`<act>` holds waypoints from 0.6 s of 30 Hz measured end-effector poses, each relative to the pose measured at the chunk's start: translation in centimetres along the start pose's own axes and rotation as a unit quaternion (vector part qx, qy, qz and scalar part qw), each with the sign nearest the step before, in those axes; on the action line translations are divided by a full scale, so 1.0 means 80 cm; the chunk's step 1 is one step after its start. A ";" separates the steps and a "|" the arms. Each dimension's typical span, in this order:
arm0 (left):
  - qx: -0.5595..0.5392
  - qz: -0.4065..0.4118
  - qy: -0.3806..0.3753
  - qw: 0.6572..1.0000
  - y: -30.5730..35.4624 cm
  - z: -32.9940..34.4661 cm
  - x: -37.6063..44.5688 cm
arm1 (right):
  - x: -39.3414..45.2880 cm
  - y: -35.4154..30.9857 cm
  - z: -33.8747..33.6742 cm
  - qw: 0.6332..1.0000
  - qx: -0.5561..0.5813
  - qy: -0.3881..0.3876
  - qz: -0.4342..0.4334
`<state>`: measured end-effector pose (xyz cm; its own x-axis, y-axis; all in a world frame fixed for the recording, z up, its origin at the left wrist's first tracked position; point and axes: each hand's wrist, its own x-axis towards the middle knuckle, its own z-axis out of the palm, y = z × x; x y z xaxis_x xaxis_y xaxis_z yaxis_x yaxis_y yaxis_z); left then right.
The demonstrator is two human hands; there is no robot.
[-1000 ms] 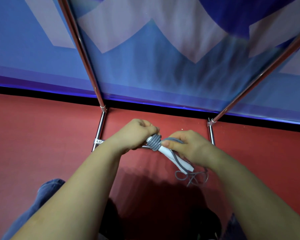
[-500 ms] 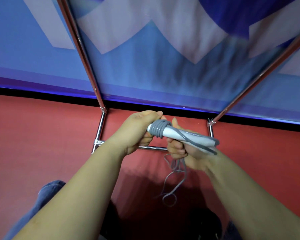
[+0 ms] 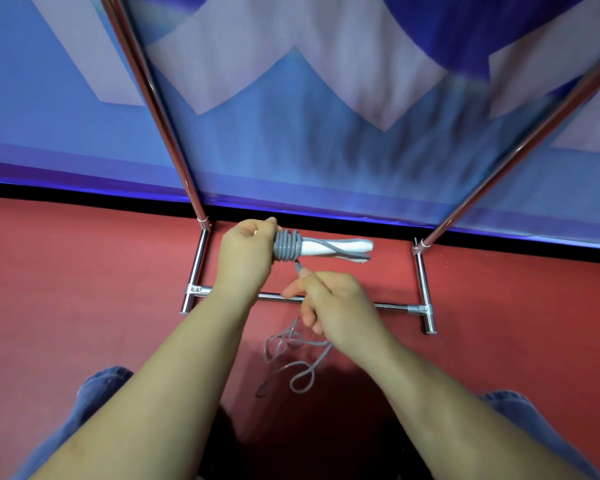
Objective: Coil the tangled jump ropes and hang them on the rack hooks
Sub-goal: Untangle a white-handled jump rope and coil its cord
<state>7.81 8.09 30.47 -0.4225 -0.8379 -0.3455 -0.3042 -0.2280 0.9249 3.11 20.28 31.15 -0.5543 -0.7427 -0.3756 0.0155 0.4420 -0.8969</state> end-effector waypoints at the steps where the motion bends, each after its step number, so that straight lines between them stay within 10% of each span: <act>1: 0.035 0.024 0.014 0.999 -0.002 -0.004 0.003 | -0.001 -0.001 -0.003 0.998 -0.047 0.005 -0.034; 12: 0.154 0.055 -0.116 0.980 0.002 -0.006 -0.002 | 0.009 0.005 -0.067 0.938 -0.268 0.092 -0.198; 18: 0.147 0.026 -0.220 0.964 0.010 -0.014 -0.008 | 0.012 0.004 -0.073 0.973 -0.222 -0.003 -0.056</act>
<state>8.77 7.87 31.60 -0.7452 -0.5386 -0.3932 -0.4742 0.0133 0.8803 -2.26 22.63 31.86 -0.5266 -0.8011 -0.2844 -0.4069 0.5313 -0.7431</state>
